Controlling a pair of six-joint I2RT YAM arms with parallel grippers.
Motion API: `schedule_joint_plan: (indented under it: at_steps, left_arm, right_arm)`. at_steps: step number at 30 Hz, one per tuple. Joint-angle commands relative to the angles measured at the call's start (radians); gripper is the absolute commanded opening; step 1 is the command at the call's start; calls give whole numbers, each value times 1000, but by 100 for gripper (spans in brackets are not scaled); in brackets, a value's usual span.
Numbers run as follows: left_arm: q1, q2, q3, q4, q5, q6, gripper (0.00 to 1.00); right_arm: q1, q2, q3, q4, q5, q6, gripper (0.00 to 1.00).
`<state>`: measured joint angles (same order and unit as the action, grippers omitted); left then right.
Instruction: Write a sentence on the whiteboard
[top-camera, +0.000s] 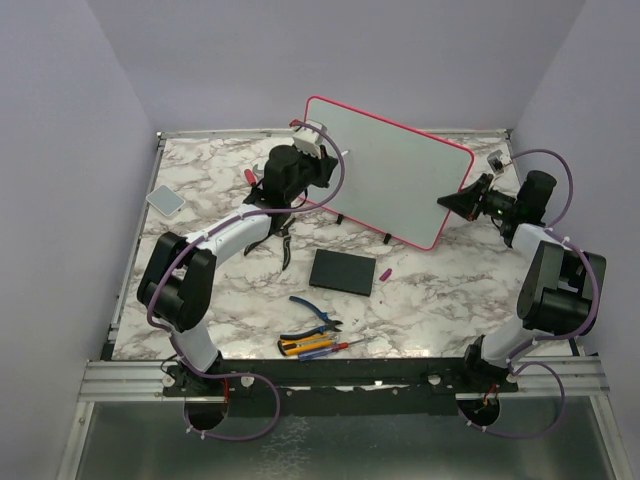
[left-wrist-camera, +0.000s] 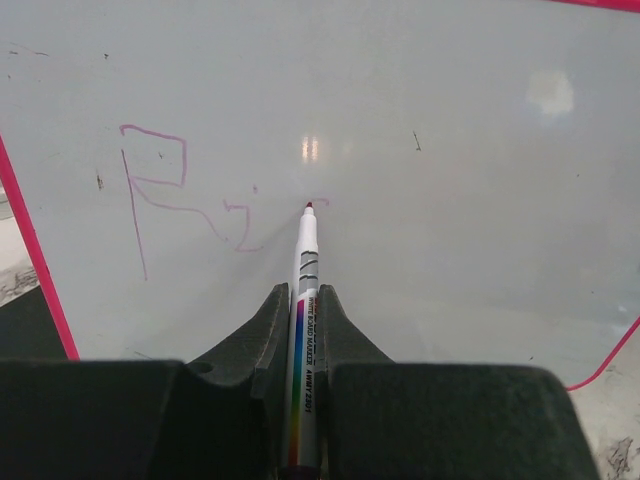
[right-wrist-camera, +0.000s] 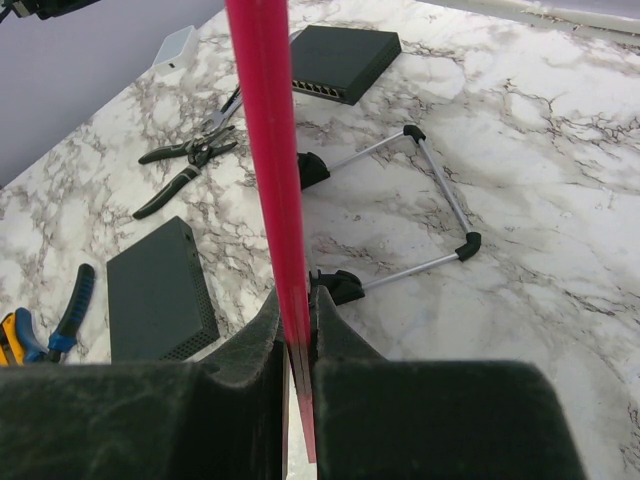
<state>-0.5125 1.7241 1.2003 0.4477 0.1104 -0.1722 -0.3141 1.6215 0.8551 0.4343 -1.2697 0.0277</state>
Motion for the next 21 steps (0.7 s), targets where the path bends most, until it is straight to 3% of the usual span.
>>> schedule_joint_plan:
  at_steps: [1, 21]
  left_arm:
    - [4, -24, -27, 11, -36, 6, 0]
    - [-14, 4, -33, 23, 42, -7, 0]
  right_arm:
    - [2, 27, -25, -32, 87, -31, 1]
    - [3, 29, -22, -36, 88, -31, 1]
